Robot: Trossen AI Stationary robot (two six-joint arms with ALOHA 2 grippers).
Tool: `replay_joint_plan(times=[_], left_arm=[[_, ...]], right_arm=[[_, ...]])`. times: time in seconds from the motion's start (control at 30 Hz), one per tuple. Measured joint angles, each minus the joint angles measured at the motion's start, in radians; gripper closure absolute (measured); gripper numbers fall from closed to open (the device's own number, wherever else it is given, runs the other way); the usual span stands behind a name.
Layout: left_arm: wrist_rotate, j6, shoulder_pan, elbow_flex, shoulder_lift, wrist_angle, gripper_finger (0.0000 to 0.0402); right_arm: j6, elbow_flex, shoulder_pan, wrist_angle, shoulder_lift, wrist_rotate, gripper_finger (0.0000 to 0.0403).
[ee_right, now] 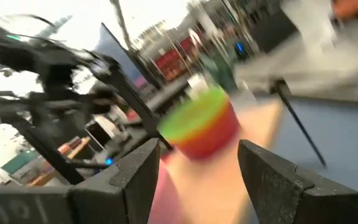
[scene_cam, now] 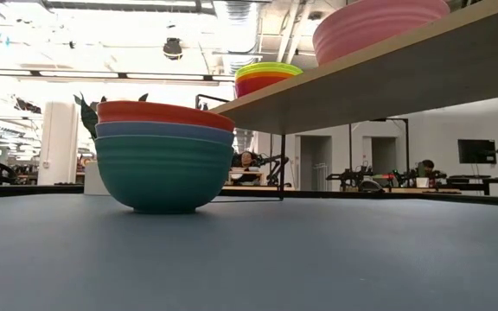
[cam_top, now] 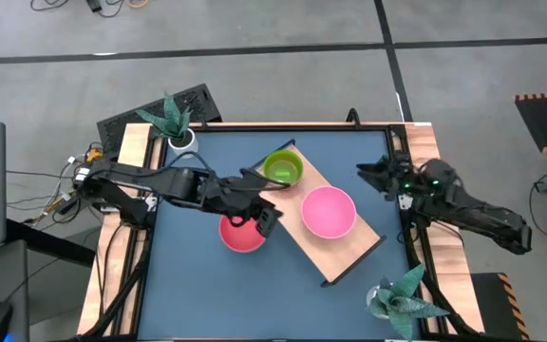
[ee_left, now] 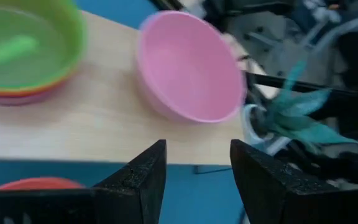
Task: Place and stack bowls onto a shelf
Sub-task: Stack the orange bowl on top of the pink bowl on the shelf
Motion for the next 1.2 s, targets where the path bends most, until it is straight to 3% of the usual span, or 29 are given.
replay_joint_plan(times=[0.37, 0.67, 0.93, 1.07, 1.2], left_arm=[[-0.171, -0.043, -0.025, -0.002, -0.053, -0.399, 0.0240], [-0.255, -0.234, -0.035, -0.012, -0.018, -0.655, 0.0240], [-0.181, -0.222, -0.023, -0.030, 0.056, -0.725, 0.0240], [-0.086, -0.196, -0.008, -0.143, 0.050, -0.638, 0.0240], [-0.062, -0.239, -0.006, -0.254, 0.033, -0.628, 0.0240]], right_arm=[[-0.094, 0.396, 0.000, -0.054, -0.002, -0.010, 0.0158], [-0.188, 0.616, 0.000, -0.387, -0.003, -0.038, 0.0158], [-0.187, 0.631, 0.000, -0.527, -0.003, -0.036, 0.0158], [-0.190, 0.631, -0.001, -0.531, -0.003, -0.034, 0.0158], [-0.190, 0.631, -0.001, -0.531, -0.003, -0.033, 0.0158]])
